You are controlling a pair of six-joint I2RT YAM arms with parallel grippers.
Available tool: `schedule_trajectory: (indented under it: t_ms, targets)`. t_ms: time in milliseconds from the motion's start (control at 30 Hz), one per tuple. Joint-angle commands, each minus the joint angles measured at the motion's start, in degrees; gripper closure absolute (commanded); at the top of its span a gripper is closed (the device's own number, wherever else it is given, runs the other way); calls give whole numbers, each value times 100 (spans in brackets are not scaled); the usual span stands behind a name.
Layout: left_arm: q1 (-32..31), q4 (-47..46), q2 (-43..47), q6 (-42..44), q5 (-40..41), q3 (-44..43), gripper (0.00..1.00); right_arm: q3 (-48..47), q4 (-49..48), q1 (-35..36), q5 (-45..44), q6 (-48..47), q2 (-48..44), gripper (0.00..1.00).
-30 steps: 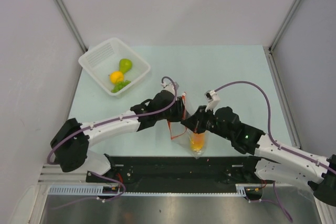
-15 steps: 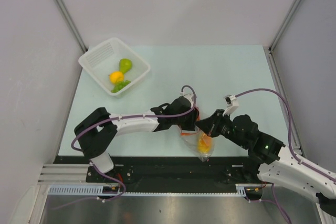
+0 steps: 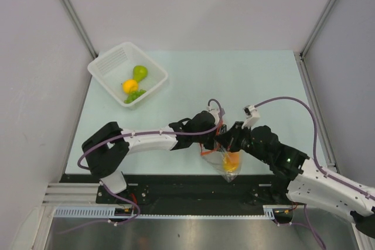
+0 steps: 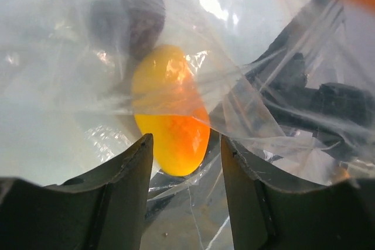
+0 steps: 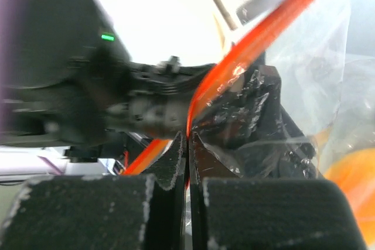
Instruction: Open the zip-top bag and remove the fake food
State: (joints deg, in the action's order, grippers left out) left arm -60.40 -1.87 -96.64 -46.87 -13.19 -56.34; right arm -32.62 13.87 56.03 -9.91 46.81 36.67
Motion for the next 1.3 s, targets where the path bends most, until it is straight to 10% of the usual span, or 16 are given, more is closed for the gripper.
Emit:
schedule_trajectory:
  t_ms: [0,367,867,1267]
  targets:
    - [248,143,698,319,220,104,46,-516,-973,-4,253,-277,822,100]
    - [855,1003,1596,872,54,176,46,-1589,-1940,-374,1140,-857,2398,100]
    - [477,1487,972,1303,379,-34,62,-139,-1590,-462,798,-339,1151,100]
    - [64,2181,1120,1347,1283,158,45,160,-1334,-470,771,-207,895,100]
